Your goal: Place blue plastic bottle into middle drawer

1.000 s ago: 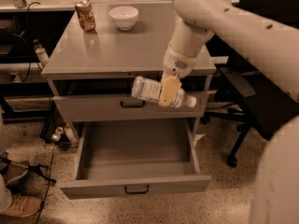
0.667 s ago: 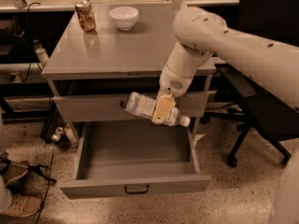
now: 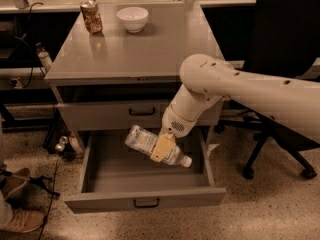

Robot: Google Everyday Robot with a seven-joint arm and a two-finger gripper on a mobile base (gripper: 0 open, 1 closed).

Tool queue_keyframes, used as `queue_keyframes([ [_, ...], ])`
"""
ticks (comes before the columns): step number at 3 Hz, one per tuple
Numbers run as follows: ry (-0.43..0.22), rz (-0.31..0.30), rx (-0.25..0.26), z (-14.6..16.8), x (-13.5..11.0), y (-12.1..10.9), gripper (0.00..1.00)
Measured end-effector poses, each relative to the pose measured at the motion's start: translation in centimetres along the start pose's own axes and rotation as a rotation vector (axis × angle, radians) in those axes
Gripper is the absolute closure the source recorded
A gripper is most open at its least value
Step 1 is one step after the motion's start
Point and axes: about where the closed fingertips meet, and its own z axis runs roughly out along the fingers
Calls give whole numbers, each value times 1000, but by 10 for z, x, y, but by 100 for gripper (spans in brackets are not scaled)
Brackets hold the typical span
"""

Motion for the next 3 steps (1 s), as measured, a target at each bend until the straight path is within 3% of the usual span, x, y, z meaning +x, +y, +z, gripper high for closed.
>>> queue_keyframes([
  [1, 0, 1, 0, 0, 0, 0, 100],
  [2, 48, 52, -8, 32, 17, -6, 100],
  [3, 46, 133, 39, 83, 41, -28, 100],
])
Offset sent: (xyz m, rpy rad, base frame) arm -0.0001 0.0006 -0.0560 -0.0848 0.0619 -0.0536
